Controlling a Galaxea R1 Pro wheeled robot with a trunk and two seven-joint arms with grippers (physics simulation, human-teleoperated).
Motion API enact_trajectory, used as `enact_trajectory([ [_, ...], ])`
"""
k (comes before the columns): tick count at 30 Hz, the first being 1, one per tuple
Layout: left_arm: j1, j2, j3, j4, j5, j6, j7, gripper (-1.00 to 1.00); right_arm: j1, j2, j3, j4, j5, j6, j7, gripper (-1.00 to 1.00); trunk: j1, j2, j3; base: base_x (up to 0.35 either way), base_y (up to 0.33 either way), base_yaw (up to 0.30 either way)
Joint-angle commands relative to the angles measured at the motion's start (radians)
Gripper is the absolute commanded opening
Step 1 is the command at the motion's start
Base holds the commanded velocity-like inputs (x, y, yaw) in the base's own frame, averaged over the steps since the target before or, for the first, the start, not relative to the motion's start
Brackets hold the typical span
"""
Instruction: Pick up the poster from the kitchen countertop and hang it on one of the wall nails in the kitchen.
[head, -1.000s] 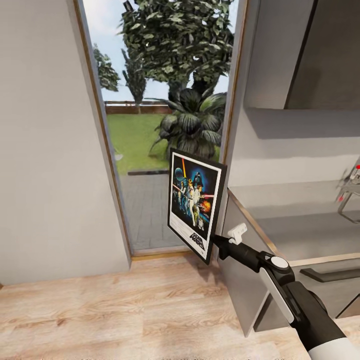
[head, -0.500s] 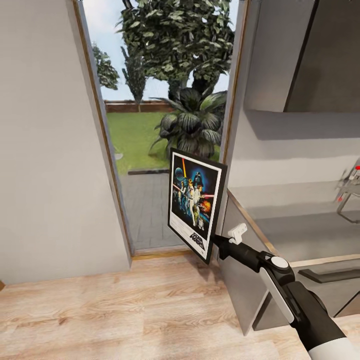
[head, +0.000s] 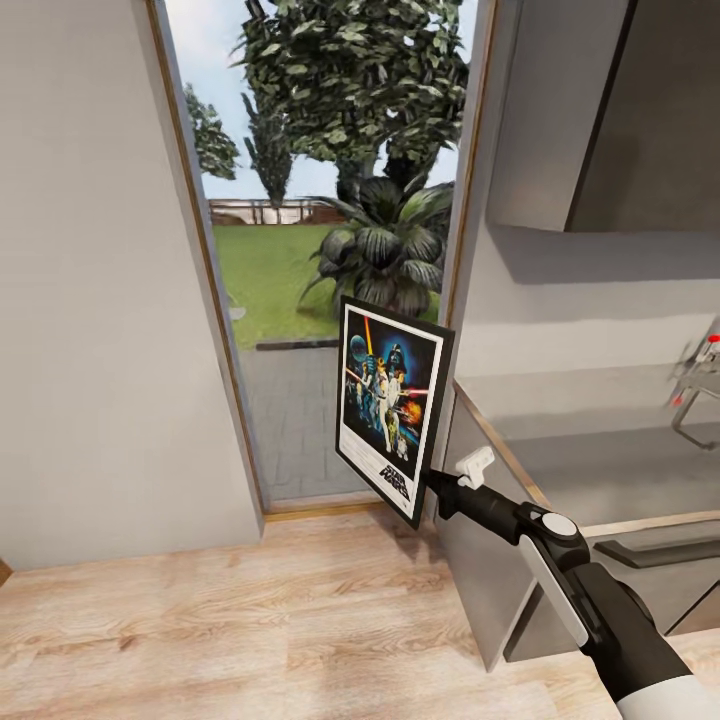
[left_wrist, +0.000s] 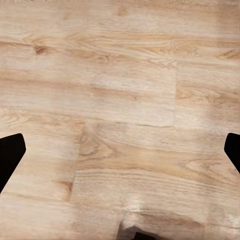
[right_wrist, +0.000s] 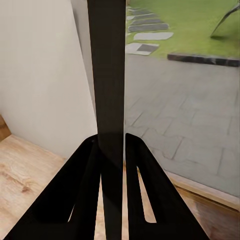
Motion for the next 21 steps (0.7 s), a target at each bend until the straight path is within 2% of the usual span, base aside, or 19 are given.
enact_trajectory([
  [1, 0.0, -0.001, 0.005, -0.001, 0.0, -0.001, -0.008, 1.0, -0.001, -0.001, 0.001, -0.001, -0.013, 0.01, 0.002, -1.0, 0.0, -0.001, -0.001, 0.0, 0.0, 0.0],
  [21, 0.0, -0.001, 0.006, -0.004, 0.0, -0.002, -0.008, 1.0, -0.001, -0.001, 0.0, -0.001, -0.013, 0.009, 0.002, -1.0, 0.0, -0.001, -0.001, 0.0, 0.0, 0.0],
])
